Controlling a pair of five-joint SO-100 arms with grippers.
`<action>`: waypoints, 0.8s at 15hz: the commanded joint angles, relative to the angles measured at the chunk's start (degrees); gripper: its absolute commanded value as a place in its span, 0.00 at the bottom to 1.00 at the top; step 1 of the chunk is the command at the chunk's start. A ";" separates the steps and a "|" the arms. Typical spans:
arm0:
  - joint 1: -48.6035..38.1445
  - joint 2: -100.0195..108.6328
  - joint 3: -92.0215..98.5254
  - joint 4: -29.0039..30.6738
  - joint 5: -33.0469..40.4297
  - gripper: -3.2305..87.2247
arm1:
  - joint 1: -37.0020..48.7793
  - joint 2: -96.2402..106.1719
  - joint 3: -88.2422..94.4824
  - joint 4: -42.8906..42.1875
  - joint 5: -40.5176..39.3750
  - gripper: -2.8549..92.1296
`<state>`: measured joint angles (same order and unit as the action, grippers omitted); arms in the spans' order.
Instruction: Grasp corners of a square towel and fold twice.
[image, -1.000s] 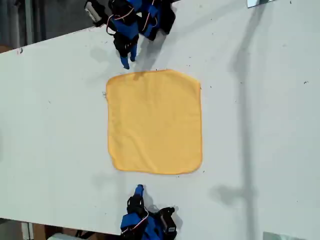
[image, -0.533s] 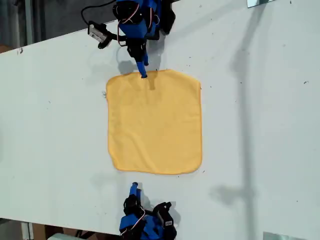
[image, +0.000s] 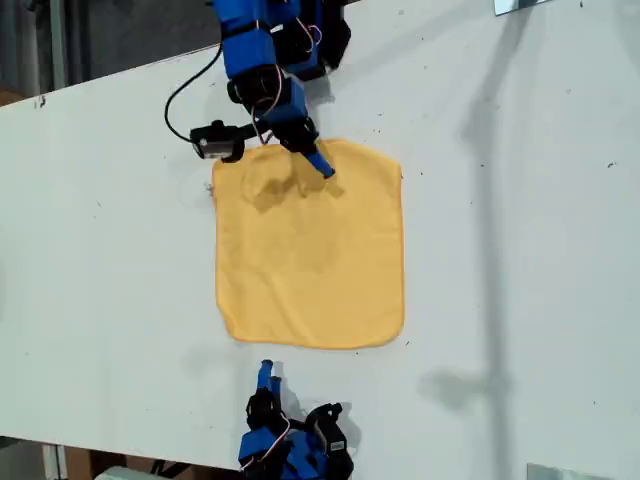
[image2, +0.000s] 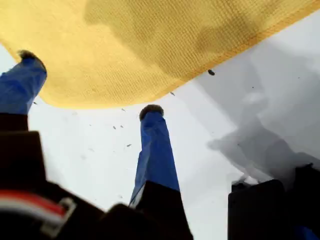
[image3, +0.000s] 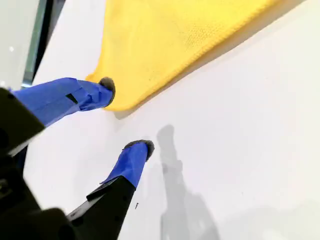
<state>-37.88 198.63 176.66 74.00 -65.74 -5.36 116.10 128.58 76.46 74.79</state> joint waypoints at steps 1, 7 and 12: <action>0.00 0.26 -0.53 -0.97 -0.62 0.25 | -7.47 -14.15 -8.79 0.00 3.08 0.44; 0.62 0.26 -0.53 -0.88 -0.62 0.24 | -20.13 -20.74 -12.92 -1.32 14.15 0.44; 1.05 0.26 -0.53 -0.88 -0.62 0.24 | -17.93 -26.02 -13.27 -8.79 12.66 0.43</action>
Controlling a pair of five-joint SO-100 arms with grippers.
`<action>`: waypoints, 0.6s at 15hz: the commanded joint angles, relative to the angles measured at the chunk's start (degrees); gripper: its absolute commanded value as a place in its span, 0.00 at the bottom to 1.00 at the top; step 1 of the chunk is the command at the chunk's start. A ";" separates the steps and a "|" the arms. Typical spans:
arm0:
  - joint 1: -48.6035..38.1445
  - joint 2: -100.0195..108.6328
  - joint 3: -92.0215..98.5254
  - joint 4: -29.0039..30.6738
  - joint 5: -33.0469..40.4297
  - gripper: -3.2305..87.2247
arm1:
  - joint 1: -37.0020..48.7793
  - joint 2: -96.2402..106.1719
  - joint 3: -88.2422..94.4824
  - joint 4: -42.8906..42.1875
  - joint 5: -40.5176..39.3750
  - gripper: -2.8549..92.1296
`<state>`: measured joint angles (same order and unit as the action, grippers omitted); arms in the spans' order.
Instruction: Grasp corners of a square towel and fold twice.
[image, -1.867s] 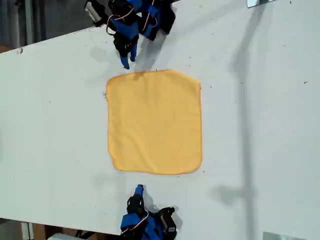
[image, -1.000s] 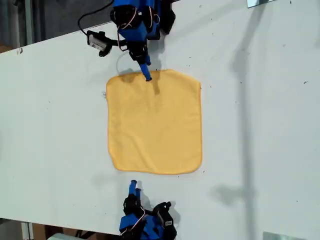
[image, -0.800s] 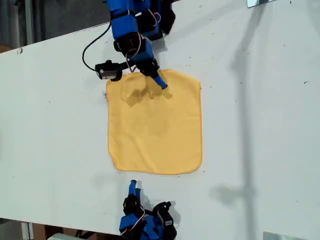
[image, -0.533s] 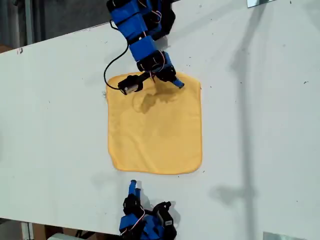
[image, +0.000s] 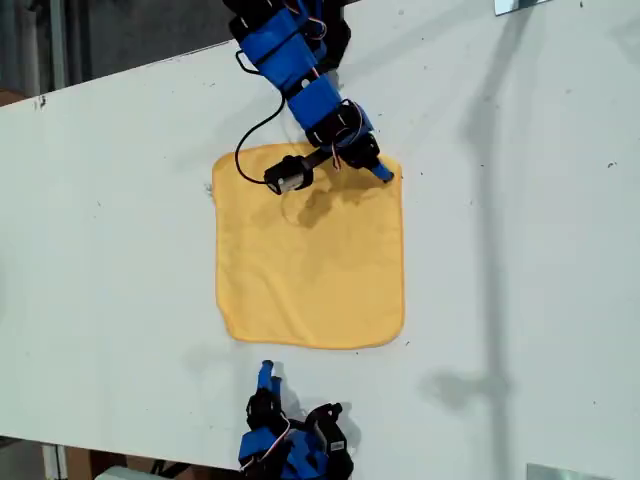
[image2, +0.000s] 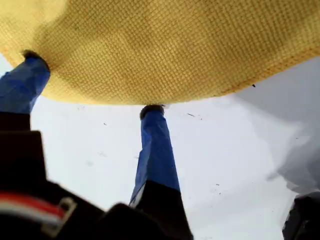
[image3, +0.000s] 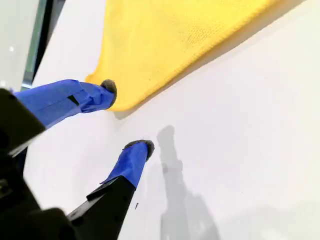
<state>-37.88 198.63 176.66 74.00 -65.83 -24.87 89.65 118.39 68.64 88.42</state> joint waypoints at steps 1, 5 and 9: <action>1.05 0.26 -0.53 -0.88 -0.53 0.24 | 2.72 0.00 -3.08 -1.85 -1.85 0.37; 2.02 0.26 -0.70 -0.70 -0.62 0.25 | 4.57 -3.34 -3.96 -3.96 -2.72 0.03; 21.53 -1.85 -1.93 -6.77 -12.57 0.23 | 5.19 -3.78 -4.13 -3.78 -3.60 0.03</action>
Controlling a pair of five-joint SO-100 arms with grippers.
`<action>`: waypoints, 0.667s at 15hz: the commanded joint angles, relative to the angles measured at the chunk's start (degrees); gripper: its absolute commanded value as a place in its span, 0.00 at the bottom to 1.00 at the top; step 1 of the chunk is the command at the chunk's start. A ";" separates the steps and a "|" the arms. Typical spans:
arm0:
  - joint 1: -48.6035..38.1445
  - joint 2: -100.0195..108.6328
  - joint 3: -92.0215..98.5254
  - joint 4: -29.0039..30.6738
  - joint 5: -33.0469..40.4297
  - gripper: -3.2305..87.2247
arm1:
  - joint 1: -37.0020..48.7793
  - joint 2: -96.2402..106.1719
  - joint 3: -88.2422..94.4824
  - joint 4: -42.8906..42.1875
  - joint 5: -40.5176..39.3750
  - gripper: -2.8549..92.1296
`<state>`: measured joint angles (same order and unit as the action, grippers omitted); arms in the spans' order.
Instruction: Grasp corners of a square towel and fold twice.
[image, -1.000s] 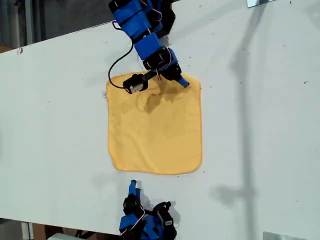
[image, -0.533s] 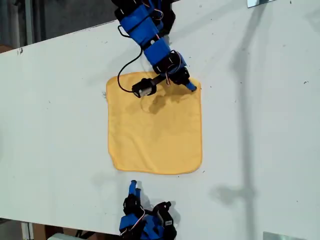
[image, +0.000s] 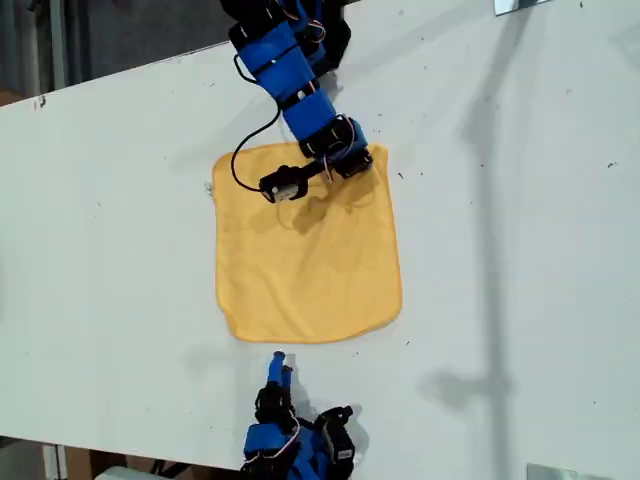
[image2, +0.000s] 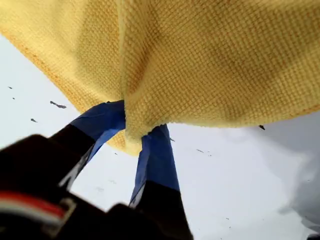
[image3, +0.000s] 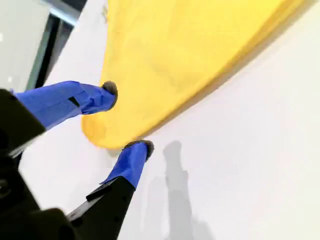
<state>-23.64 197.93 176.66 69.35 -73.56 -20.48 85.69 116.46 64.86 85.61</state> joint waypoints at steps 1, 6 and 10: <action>11.60 -3.34 -5.10 -1.76 -7.38 0.23 | 0.97 -0.26 -2.20 -0.09 -1.23 0.03; 30.06 -81.04 -49.92 -9.32 -19.25 0.26 | 1.14 -1.93 -2.20 -1.05 -1.85 0.03; 40.61 -100.90 -59.94 -14.85 -37.88 0.28 | 0.09 -2.11 -2.11 -1.14 -1.67 0.03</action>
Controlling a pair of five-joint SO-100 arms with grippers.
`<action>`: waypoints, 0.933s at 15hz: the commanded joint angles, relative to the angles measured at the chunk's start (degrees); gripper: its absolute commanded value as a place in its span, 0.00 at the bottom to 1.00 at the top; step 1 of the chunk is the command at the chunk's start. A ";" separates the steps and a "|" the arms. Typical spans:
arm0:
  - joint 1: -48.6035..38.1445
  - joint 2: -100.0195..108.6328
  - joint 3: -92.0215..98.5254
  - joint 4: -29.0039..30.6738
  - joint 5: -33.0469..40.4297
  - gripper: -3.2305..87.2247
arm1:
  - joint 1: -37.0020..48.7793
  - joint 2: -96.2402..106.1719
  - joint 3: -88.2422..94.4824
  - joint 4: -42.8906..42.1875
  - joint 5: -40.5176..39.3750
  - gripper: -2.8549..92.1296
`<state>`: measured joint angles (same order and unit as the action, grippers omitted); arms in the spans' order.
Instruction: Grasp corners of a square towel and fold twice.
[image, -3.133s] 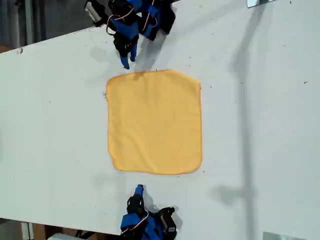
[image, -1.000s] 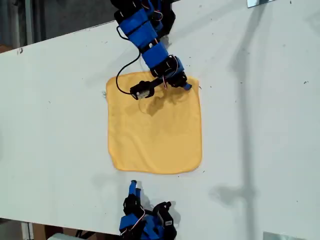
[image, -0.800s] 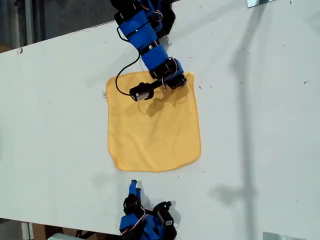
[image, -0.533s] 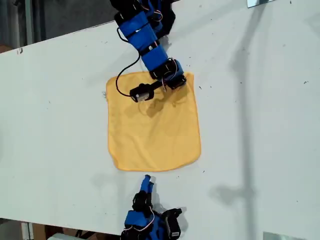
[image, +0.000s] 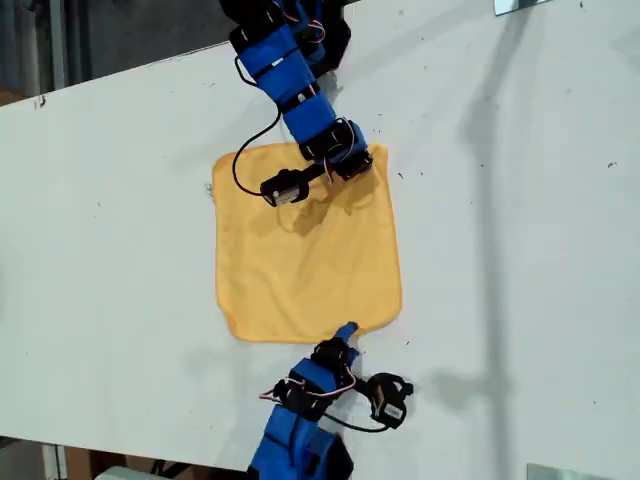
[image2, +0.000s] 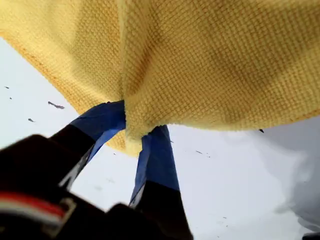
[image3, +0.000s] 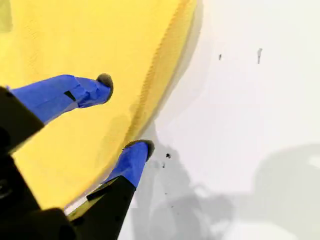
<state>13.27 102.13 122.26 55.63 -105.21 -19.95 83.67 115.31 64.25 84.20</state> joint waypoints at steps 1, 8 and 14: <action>5.36 -8.35 -7.82 -0.53 -9.93 0.28 | -0.53 -0.09 -0.97 -0.70 -0.26 0.03; 7.29 -22.59 -22.32 2.72 -18.98 0.29 | -0.70 -0.62 -0.62 -1.76 -0.44 0.03; 4.48 -28.04 -33.57 8.53 -9.32 0.03 | -1.49 2.46 -0.53 -1.05 0.09 0.03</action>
<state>19.07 73.56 95.19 59.85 -119.00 -20.65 83.85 115.05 62.75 84.29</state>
